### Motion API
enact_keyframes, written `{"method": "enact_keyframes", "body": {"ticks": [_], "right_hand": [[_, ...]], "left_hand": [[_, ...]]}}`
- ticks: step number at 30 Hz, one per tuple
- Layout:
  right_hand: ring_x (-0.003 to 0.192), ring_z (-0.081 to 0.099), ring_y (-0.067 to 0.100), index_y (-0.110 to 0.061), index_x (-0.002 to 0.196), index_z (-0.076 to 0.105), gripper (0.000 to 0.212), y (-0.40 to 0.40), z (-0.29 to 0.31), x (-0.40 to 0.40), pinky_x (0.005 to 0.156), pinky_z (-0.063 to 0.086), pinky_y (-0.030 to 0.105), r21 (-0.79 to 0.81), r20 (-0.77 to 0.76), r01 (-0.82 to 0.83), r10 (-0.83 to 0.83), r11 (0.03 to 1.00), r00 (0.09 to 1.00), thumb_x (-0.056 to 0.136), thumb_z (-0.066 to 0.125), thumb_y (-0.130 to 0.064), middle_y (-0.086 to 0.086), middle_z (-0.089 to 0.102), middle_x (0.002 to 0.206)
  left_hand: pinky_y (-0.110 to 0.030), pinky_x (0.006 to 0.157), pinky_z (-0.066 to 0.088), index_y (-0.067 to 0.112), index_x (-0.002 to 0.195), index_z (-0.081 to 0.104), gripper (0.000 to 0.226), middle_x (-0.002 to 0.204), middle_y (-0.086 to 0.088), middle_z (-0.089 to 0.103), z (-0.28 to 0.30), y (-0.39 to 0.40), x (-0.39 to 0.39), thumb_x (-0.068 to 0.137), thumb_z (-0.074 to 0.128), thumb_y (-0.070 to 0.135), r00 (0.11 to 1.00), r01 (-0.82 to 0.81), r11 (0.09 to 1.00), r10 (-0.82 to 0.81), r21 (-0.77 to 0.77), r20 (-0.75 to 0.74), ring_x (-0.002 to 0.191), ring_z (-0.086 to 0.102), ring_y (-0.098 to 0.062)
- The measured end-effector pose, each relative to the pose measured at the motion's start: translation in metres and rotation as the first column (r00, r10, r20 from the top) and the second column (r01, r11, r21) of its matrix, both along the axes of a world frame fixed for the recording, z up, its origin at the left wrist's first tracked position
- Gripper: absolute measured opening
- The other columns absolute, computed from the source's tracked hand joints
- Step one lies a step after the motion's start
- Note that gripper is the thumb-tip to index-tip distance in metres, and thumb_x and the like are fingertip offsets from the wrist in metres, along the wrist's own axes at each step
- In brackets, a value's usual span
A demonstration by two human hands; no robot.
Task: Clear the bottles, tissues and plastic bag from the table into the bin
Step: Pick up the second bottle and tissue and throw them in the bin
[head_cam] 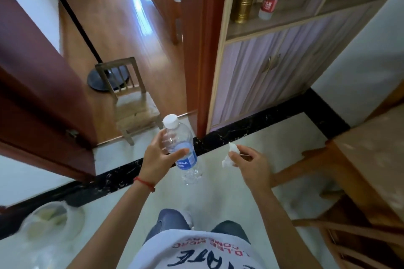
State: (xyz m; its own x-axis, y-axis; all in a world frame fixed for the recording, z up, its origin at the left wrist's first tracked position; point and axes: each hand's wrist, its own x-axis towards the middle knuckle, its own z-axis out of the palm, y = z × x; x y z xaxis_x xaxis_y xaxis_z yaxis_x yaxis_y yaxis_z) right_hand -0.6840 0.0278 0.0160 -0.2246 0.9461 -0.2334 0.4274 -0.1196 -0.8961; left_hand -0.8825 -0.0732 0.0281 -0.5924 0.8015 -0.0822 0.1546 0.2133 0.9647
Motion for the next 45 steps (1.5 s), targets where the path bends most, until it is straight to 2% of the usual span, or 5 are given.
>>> {"method": "enact_keyframes", "body": {"ticks": [9, 15, 26, 33, 45], "right_hand": [[0.074, 0.067, 0.019, -0.007, 0.100, 0.069, 0.024, 0.070, -0.007, -0.027, 0.060, 0.053, 0.011, -0.019, -0.030, 0.155, -0.156, 0.988, 0.987, 0.077, 0.072, -0.015, 0.008, 0.071, 0.088], [0.070, 0.065, 0.021, -0.006, 0.098, 0.069, 0.021, 0.126, -0.006, -0.012, 0.073, 0.057, 0.040, -0.017, -0.074, 0.237, -0.238, 0.971, 0.969, 0.077, 0.072, -0.011, 0.004, 0.068, 0.079], [0.053, 0.059, -0.009, -0.002, 0.099, 0.068, 0.019, 0.202, -0.003, 0.058, 0.050, 0.043, 0.003, -0.052, -0.134, 0.492, -0.494, 0.869, 0.859, 0.079, 0.068, -0.004, 0.003, 0.066, 0.078], [0.059, 0.057, -0.009, -0.007, 0.097, 0.071, 0.018, 0.241, -0.002, 0.093, 0.051, 0.041, 0.001, -0.008, -0.039, 0.610, -0.610, 0.792, 0.791, 0.079, 0.070, -0.011, -0.006, 0.065, 0.074], [0.074, 0.066, 0.005, -0.013, 0.101, 0.070, 0.023, 0.396, -0.006, 0.123, 0.064, 0.051, 0.011, -0.009, -0.010, 0.764, -0.764, 0.645, 0.645, 0.079, 0.070, -0.017, -0.004, 0.070, 0.081]], "left_hand": [[-0.011, 0.072, 0.052, 0.009, 0.120, 0.048, 0.060, 0.103, 0.000, 0.062, -0.006, 0.099, -0.033, 0.067, 0.077, 0.007, 0.985, 0.169, 0.986, -0.168, -0.003, 0.023, 0.093, 0.061, -0.005], [-0.025, 0.078, 0.055, 0.019, 0.117, 0.050, 0.058, 0.105, 0.000, 0.065, -0.019, 0.174, -0.027, 0.066, 0.078, 0.014, 0.966, 0.255, 0.967, -0.253, -0.023, 0.049, 0.096, 0.064, -0.017], [-0.025, 0.077, 0.052, 0.028, 0.107, 0.057, 0.061, 0.103, 0.003, 0.067, -0.023, 0.312, 0.034, 0.051, 0.077, 0.040, 0.857, 0.507, 0.860, -0.498, -0.047, 0.135, 0.094, 0.064, -0.010], [-0.003, 0.064, 0.046, 0.043, 0.099, 0.053, 0.050, 0.100, 0.021, 0.061, -0.025, 0.388, 0.071, 0.068, 0.077, 0.011, 0.760, 0.647, 0.762, -0.641, -0.034, 0.104, 0.087, 0.057, 0.016], [-0.010, 0.070, 0.050, 0.027, 0.111, 0.052, 0.054, 0.104, 0.009, 0.061, -0.033, 0.592, 0.118, 0.067, 0.077, 0.006, 0.616, 0.781, 0.624, -0.770, -0.004, 0.167, 0.095, 0.058, 0.000]]}}
